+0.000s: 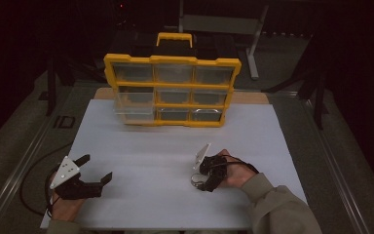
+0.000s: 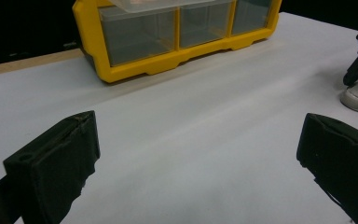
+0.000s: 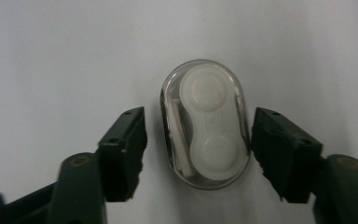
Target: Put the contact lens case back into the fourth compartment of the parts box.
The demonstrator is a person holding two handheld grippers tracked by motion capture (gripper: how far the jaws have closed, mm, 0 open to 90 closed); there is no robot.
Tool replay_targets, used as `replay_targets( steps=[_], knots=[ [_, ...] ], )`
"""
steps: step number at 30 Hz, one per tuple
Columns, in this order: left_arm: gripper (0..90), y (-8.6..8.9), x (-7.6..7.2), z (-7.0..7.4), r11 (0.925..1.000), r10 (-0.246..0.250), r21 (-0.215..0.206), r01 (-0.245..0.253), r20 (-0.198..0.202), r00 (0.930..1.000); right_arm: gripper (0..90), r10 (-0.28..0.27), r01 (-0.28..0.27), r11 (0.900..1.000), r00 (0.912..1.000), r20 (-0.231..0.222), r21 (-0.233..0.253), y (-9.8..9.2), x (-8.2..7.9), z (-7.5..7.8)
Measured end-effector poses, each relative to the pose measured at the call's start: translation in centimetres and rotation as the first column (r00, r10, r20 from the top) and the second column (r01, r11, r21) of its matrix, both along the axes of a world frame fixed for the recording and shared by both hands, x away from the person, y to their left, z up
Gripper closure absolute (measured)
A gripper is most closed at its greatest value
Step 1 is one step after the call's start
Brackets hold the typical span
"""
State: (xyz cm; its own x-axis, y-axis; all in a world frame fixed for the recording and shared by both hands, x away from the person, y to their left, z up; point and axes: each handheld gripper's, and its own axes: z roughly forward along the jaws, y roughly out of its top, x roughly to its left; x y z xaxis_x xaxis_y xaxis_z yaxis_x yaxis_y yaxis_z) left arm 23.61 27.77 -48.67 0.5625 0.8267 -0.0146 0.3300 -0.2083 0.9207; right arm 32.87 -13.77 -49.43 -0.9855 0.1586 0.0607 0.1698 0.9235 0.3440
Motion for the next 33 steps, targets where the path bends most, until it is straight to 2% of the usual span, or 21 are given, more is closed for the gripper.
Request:
replay_targets(
  steps=[5,13,14,19,22,27,33],
  knots=[
    [0.0,0.0,0.0,0.0,1.0,0.0,0.0,0.0,0.0,1.0,45.2,0.009,-0.009,0.999,0.9998,0.019,-0.04,0.0,0.0,-0.4],
    [0.0,0.0,0.0,0.0,1.0,0.001,0.0,-0.001,0.0,1.0,48.0,0.008,-0.006,0.999,0.9995,0.031,-0.046,0.0,-0.1,-0.4],
    [0.0,0.0,0.0,0.0,1.0,0.003,0.001,-0.003,0.001,1.0,48.3,-0.01,0.011,0.999,0.9997,0.022,-0.042,0.0,-0.1,-0.4],
    [0.0,0.0,0.0,0.0,1.0,0.005,-0.001,-0.005,0.003,1.0,48.3,-0.021,0.022,0.999,0.9996,0.017,-0.047,-0.1,-0.1,-0.3],
    [0.0,0.0,0.0,0.0,1.0,0.006,-0.001,-0.006,0.003,1.0,48.3,-0.044,0.045,0.998,0.9989,0.013,-0.049,-0.4,-0.1,0.0],
    [0.0,0.0,0.0,0.0,1.0,0.006,-0.001,-0.006,0.003,1.0,48.3,-0.093,0.093,0.996,0.9956,0.012,-0.012,-0.8,0.3,0.7],
    [0.0,0.0,0.0,0.0,1.0,0.005,0.001,-0.005,0.004,1.0,48.4,-0.16,0.159,0.987,0.9872,0.009,0.007,-1.3,0.6,1.6]
  ],
)
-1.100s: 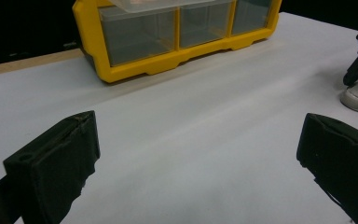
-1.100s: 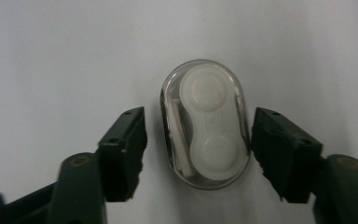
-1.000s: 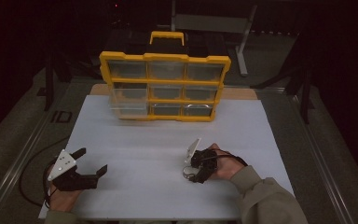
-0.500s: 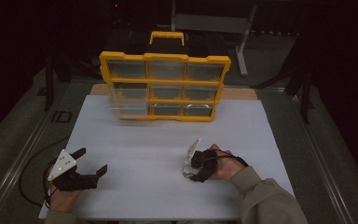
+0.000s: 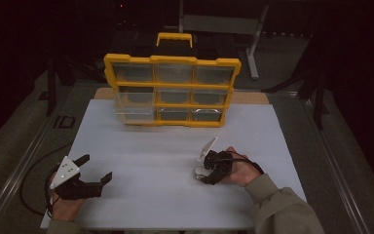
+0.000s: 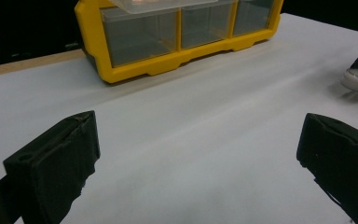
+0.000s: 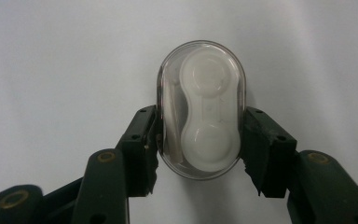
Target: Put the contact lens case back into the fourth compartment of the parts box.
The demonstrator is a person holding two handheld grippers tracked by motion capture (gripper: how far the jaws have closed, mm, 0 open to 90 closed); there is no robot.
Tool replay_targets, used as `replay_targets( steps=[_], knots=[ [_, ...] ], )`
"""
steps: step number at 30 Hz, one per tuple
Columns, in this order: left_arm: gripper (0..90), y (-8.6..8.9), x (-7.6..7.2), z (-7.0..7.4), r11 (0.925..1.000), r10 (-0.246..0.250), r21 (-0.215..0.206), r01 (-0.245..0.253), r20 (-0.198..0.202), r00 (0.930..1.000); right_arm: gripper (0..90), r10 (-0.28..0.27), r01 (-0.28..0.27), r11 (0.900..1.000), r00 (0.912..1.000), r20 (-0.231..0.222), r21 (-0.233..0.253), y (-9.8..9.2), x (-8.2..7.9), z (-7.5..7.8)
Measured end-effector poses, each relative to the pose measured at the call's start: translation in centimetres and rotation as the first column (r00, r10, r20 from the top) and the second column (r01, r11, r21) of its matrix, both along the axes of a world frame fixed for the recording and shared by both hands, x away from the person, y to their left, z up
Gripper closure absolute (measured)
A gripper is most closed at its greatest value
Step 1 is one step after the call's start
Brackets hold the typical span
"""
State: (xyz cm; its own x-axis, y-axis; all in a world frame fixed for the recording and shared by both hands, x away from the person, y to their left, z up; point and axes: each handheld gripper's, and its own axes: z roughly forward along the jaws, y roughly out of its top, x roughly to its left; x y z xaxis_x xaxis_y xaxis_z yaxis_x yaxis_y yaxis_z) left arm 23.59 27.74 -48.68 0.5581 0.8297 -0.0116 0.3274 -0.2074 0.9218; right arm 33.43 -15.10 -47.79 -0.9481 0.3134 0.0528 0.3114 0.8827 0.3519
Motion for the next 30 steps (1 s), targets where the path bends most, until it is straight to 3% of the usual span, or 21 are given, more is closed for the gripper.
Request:
replay_targets(
  steps=[15,30],
  knots=[
    [0.0,0.0,0.0,0.0,1.0,0.001,0.001,-0.001,0.0,1.0,48.4,-0.076,0.075,0.997,0.9969,0.023,0.019,-0.5,0.6,1.9],
    [0.0,0.0,0.0,0.0,1.0,-0.001,-0.001,0.001,0.002,1.0,48.4,-0.083,0.081,0.996,0.9957,0.04,0.041,-0.5,1.3,3.9]
  ],
)
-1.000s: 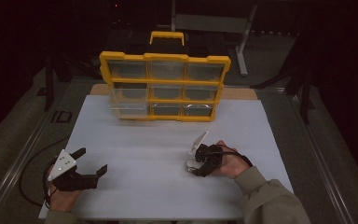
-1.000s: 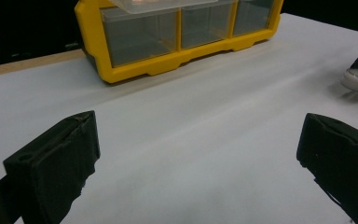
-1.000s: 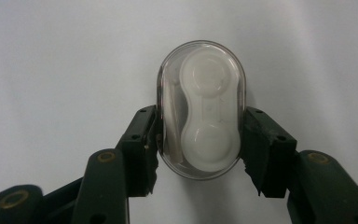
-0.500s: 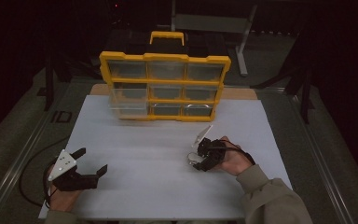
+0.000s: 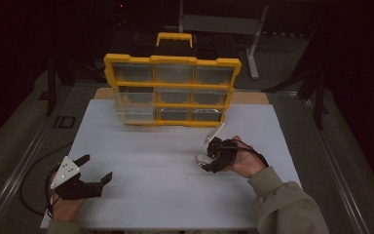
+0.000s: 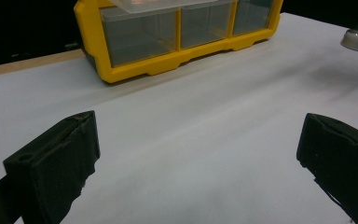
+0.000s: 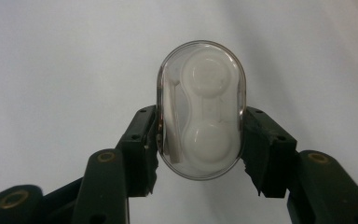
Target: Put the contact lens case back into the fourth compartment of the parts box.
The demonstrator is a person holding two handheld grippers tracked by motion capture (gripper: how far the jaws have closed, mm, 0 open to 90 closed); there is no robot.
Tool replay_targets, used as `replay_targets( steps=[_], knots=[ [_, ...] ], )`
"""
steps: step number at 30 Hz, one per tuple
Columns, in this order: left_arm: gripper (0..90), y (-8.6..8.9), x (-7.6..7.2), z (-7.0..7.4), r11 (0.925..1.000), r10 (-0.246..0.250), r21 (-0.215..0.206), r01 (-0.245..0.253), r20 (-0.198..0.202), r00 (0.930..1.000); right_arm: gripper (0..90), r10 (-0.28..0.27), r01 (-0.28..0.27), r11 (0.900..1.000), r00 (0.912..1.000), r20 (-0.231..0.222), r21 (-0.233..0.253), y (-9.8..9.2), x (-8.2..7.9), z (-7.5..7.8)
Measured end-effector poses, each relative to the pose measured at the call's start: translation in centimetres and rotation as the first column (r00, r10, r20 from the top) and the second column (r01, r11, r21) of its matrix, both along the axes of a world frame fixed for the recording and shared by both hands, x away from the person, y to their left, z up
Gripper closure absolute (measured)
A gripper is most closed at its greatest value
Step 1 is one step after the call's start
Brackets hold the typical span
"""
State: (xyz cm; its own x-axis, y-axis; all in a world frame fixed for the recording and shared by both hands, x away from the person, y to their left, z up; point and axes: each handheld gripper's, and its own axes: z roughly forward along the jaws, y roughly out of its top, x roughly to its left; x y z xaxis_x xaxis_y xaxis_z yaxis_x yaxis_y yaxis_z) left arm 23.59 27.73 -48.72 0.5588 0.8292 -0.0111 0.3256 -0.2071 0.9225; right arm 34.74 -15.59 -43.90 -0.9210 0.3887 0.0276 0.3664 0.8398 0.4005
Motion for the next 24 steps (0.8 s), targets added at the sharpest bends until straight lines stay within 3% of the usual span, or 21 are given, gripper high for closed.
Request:
replay_targets(
  steps=[24],
  knots=[
    [0.0,0.0,0.0,0.0,1.0,0.0,-0.004,0.0,0.007,1.0,48.4,-0.027,0.027,0.999,0.9996,0.007,0.028,0.3,2.0,3.5]
  ],
)
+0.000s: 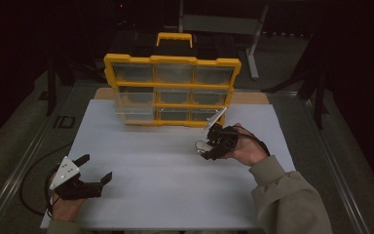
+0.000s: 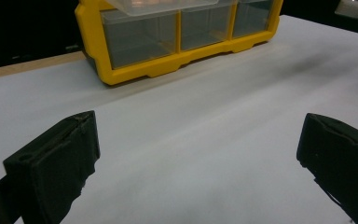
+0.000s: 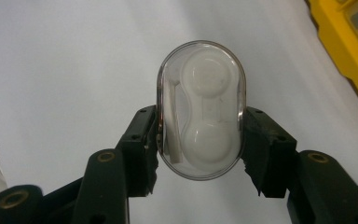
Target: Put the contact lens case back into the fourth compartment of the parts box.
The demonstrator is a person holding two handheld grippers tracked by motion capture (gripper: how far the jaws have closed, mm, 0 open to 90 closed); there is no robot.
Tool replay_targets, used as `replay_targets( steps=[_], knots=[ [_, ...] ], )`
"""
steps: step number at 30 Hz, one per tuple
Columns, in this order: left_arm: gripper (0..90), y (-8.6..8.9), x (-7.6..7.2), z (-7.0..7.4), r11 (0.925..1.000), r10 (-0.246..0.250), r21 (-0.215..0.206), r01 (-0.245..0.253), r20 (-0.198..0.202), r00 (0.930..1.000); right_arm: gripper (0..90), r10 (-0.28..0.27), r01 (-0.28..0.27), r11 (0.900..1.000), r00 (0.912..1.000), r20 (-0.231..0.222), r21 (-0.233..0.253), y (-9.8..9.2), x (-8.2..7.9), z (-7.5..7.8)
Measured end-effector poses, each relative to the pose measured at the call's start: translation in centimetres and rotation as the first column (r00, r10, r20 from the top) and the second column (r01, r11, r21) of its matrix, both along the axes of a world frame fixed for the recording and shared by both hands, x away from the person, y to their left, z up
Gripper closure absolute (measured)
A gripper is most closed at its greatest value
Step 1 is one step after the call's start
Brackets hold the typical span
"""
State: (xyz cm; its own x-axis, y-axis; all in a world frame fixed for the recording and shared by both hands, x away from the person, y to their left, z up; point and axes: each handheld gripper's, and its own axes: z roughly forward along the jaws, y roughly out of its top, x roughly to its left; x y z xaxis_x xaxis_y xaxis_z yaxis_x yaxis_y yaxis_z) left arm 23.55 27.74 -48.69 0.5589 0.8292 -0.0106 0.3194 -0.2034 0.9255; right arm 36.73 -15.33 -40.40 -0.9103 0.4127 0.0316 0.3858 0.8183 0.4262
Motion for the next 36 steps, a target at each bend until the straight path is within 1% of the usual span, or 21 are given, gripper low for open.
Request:
replay_targets(
  steps=[4,8,12,14,24,31,35,36],
  knots=[
    [0.0,0.0,0.0,0.0,1.0,0.0,-0.002,0.0,0.0,1.0,48.4,-0.015,0.015,1.0,0.9999,0.001,-0.002,-0.1,0.4,0.3],
    [0.0,0.0,0.0,0.0,1.0,0.0,-0.002,0.0,0.001,1.0,48.4,-0.033,0.033,0.999,0.9994,-0.006,0.01,-0.3,0.8,0.8],
    [0.0,0.0,0.0,0.0,1.0,0.0,0.0,0.0,0.004,1.0,48.4,-0.032,0.032,0.999,0.9995,0.0,0.021,-0.5,1.3,1.2],
    [0.0,0.0,0.0,0.0,1.0,0.0,0.0,0.0,0.004,1.0,48.4,-0.039,0.039,0.999,0.9992,-0.004,0.023,-0.5,1.4,1.5],
    [0.0,0.1,-0.1,0.0,1.0,0.001,-0.002,-0.001,0.007,1.0,48.4,-0.048,0.047,0.998,0.9988,0.015,0.031,-0.6,2.6,2.7],
    [0.0,0.1,-0.1,0.0,1.0,0.0,-0.005,0.001,0.009,1.0,48.4,-0.052,0.051,0.998,0.9983,0.025,0.035,-0.3,3.4,3.5],
    [0.0,0.1,-0.1,0.0,1.0,-0.001,-0.005,0.001,0.009,1.0,48.4,-0.05,0.049,0.998,0.9982,0.034,0.029,-0.1,3.9,4.0],
    [0.0,0.1,-0.1,0.0,1.0,-0.001,-0.004,0.001,0.008,1.0,48.4,-0.057,0.056,0.998,0.9979,0.032,0.028,0.0,4.0,4.1]
  ],
)
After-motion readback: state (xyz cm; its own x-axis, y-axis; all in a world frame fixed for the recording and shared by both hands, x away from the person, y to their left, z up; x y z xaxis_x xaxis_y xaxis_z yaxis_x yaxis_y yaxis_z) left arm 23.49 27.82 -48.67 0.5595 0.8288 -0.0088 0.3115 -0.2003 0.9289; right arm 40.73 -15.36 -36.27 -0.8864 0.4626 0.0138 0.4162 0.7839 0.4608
